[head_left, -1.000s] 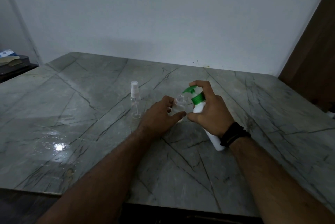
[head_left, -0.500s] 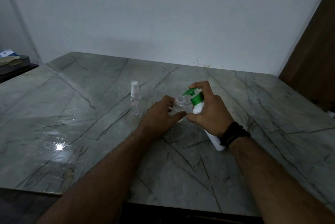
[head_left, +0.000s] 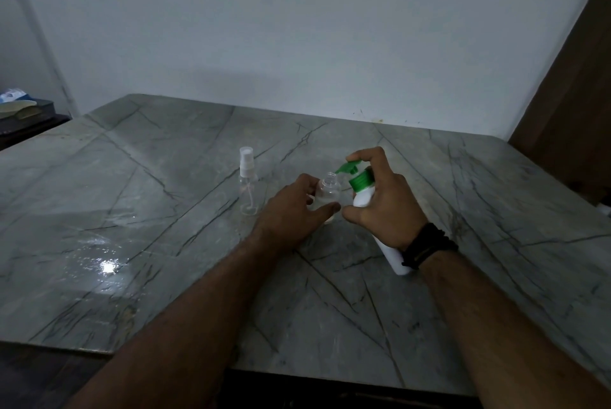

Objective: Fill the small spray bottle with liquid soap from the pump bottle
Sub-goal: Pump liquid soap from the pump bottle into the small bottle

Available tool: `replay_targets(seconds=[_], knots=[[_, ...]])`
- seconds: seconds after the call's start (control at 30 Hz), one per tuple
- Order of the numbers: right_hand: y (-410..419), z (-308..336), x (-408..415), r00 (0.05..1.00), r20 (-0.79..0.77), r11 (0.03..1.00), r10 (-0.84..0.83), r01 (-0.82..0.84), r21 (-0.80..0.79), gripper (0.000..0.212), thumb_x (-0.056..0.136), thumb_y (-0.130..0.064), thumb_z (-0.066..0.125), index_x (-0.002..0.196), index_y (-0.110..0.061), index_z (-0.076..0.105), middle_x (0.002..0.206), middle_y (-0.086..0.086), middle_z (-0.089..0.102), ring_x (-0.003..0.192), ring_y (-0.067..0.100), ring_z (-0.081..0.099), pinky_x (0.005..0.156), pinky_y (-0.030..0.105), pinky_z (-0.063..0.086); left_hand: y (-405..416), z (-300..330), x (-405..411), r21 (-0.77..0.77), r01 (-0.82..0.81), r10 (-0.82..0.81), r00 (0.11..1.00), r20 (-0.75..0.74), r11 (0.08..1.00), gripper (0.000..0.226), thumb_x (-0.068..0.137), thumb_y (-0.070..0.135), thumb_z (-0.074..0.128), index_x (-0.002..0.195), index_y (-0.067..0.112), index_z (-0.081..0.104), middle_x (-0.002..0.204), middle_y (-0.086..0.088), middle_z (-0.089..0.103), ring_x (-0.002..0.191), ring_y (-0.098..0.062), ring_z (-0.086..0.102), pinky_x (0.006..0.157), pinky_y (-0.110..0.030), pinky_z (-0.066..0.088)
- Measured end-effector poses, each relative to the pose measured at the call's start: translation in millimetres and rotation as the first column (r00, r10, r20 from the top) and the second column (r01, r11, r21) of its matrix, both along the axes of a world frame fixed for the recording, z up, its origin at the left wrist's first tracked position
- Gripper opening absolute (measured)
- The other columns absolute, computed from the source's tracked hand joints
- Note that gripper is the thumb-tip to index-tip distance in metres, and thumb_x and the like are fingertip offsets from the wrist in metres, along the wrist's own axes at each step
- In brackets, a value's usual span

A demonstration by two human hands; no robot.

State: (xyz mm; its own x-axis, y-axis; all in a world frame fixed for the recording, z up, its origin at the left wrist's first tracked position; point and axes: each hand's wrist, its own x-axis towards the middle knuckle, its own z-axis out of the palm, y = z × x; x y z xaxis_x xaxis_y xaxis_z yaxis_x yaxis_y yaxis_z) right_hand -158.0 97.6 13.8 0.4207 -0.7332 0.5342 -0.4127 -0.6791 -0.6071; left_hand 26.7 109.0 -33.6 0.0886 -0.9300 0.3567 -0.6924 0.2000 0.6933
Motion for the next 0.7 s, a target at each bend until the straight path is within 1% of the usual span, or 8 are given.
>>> replay_targets(seconds=[0.1,0.17,0.23,0.33,0.43,0.57,0.63,0.7], knots=[[1.5,0.0,1.0,1.0,-0.022,1.0,-0.002,0.002,-0.005,0.074,0.063,-0.025,0.077,0.129,-0.027,0.044,0.096,-0.005,0.065,0.072,0.008,0.059,0.07,0.022,0.043,-0.7,-0.6,0.5,0.006,-0.001,0.001,1.0,0.0,1.0,0.054,0.077,0.061,0.066,0.119,0.031,0.048,0.107,0.016,0.054,0.088,0.0,0.053,0.069,-0.02,0.044],[1.9,0.1,1.6,0.999,-0.033,1.0,-0.003,0.003,-0.017,0.076,0.063,-0.027,0.076,0.132,-0.027,0.043,0.095,-0.006,0.065,0.069,0.005,0.058,0.068,0.021,0.042,-0.9,-1.0,1.0,0.003,0.002,-0.002,1.0,-0.001,1.0,0.054,0.077,0.061,0.066,0.119,0.031,0.048,0.11,0.014,0.056,0.088,0.0,0.053,0.069,-0.019,0.044],[0.9,0.4,1.9,0.999,-0.035,1.0,0.011,-0.012,-0.018,0.076,0.063,-0.024,0.079,0.13,-0.028,0.043,0.097,-0.006,0.066,0.07,0.005,0.061,0.066,0.019,0.045,-0.6,-1.6,1.1,-0.006,0.003,-0.003,1.0,-0.003,1.0,0.054,0.076,0.061,0.066,0.118,0.031,0.049,0.113,0.012,0.059,0.087,0.001,0.053,0.068,-0.017,0.043],[-0.3,0.1,1.1,1.0,-0.029,1.0,0.012,-0.012,-0.008,0.074,0.064,-0.016,0.083,0.126,-0.026,0.044,0.099,-0.003,0.068,0.076,0.011,0.066,0.067,0.025,0.052,-0.9,-1.4,0.6,-0.001,-0.005,0.005,1.0,0.006,1.0,0.054,0.076,0.062,0.066,0.117,0.032,0.048,0.115,0.011,0.059,0.089,0.0,0.054,0.07,-0.02,0.046],[-0.8,-0.7,0.1,1.0,-0.018,1.0,0.004,-0.005,-0.012,0.074,0.064,-0.014,0.083,0.126,-0.025,0.044,0.099,-0.005,0.066,0.076,0.007,0.064,0.066,0.02,0.049,-1.3,-1.3,0.8,0.006,-0.01,0.01,1.0,0.011,1.0,0.054,0.076,0.063,0.065,0.118,0.033,0.048,0.115,0.011,0.06,0.09,-0.002,0.055,0.071,-0.022,0.047],[-0.4,-0.7,-0.3,1.0,-0.024,1.0,-0.001,0.001,-0.027,0.078,0.063,-0.02,0.079,0.132,-0.027,0.044,0.084,-0.018,0.059,0.063,0.0,0.057,0.062,0.012,0.039,-0.7,-1.2,1.0,0.003,-0.002,0.002,1.0,0.004,1.0,0.054,0.077,0.062,0.066,0.118,0.032,0.049,0.115,0.01,0.06,0.09,-0.003,0.056,0.071,-0.021,0.046],[-0.8,-0.5,0.2,1.0,-0.02,1.0,0.013,-0.013,-0.023,0.077,0.062,-0.02,0.079,0.13,-0.028,0.044,0.085,-0.018,0.061,0.064,0.0,0.059,0.061,0.01,0.04,-0.2,-1.1,0.9,-0.004,-0.005,0.005,1.0,0.005,1.0,0.054,0.077,0.062,0.066,0.118,0.032,0.049,0.115,0.01,0.06,0.091,-0.003,0.056,0.071,-0.022,0.047],[-1.9,-0.6,0.3,1.0,-0.018,1.0,0.016,-0.017,-0.011,0.075,0.063,-0.018,0.081,0.127,-0.027,0.044,0.091,-0.015,0.063,0.068,0.002,0.062,0.061,0.012,0.043,-0.3,-1.1,0.7,-0.008,-0.004,0.004,1.0,0.006,1.0,0.054,0.077,0.062,0.066,0.118,0.031,0.049,0.117,0.009,0.061,0.092,-0.003,0.056,0.073,-0.023,0.048]])
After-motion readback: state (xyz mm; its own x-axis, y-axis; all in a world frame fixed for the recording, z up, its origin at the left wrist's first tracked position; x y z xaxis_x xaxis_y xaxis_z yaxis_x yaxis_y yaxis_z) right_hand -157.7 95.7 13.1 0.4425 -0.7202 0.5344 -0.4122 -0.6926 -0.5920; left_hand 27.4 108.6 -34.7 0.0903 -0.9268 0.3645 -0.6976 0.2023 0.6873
